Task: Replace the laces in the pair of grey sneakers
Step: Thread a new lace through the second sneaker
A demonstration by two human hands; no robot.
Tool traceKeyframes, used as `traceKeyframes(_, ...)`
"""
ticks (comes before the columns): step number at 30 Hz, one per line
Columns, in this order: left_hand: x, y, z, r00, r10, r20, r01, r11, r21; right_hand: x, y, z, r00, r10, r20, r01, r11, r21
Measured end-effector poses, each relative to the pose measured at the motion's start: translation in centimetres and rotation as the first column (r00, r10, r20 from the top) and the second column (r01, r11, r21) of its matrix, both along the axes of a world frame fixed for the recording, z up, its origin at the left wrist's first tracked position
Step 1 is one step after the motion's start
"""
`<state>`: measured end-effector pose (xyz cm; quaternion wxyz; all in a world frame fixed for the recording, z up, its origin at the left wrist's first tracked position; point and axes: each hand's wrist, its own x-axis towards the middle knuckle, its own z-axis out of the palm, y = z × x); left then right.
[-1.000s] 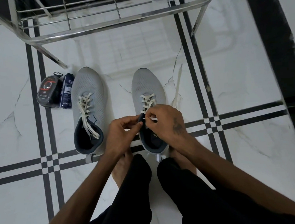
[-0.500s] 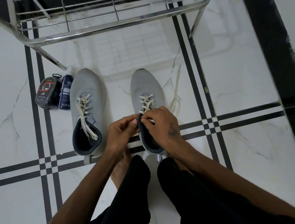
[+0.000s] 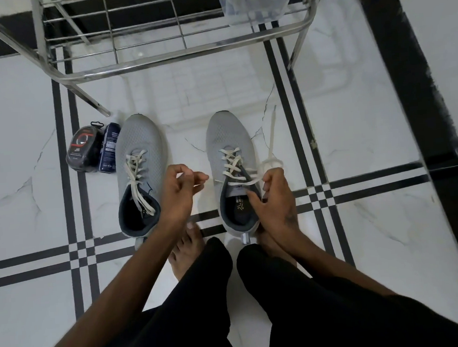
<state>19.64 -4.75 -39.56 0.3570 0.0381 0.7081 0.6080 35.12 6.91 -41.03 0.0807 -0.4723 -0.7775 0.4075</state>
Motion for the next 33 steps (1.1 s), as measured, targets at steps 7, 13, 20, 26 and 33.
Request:
traceKeyframes(7, 0.2, 1.1, -0.8, 0.925, -0.362, -0.119, 0.329, 0.916, -0.230, -0.4, -0.1, -0.8, 0.998, 0.056, -0.005, -0.056, 0.998, -0.034)
traceKeyframes(13, 0.2, 1.7, -1.6, 0.960, -0.271, -0.070, 0.256, 0.952, -0.169, -0.2, 0.2, -1.0, 0.998, 0.062, -0.002, -0.062, 0.997, -0.048)
traceKeyframes(20, -2.1, 0.3, 1.8, 0.881, 0.410, 0.235, -0.438, 0.896, 0.079, 0.0, 0.6, -1.4, 0.997, -0.076, 0.028, 0.078, 0.992, -0.104)
traceKeyframes(26, -6.9, -2.9, 3.5, 0.777, 0.611, -0.153, -0.617, 0.787, 0.012, 0.2, 0.9, -1.0, 0.997, -0.067, 0.033, 0.070, 0.990, -0.125)
traceKeyframes(33, -3.0, -1.3, 1.7, 0.407, -0.784, -0.468, 0.318, 0.602, -0.733, -0.6, 1.7, -1.1, 0.984, 0.079, 0.161, -0.070, 0.996, -0.062)
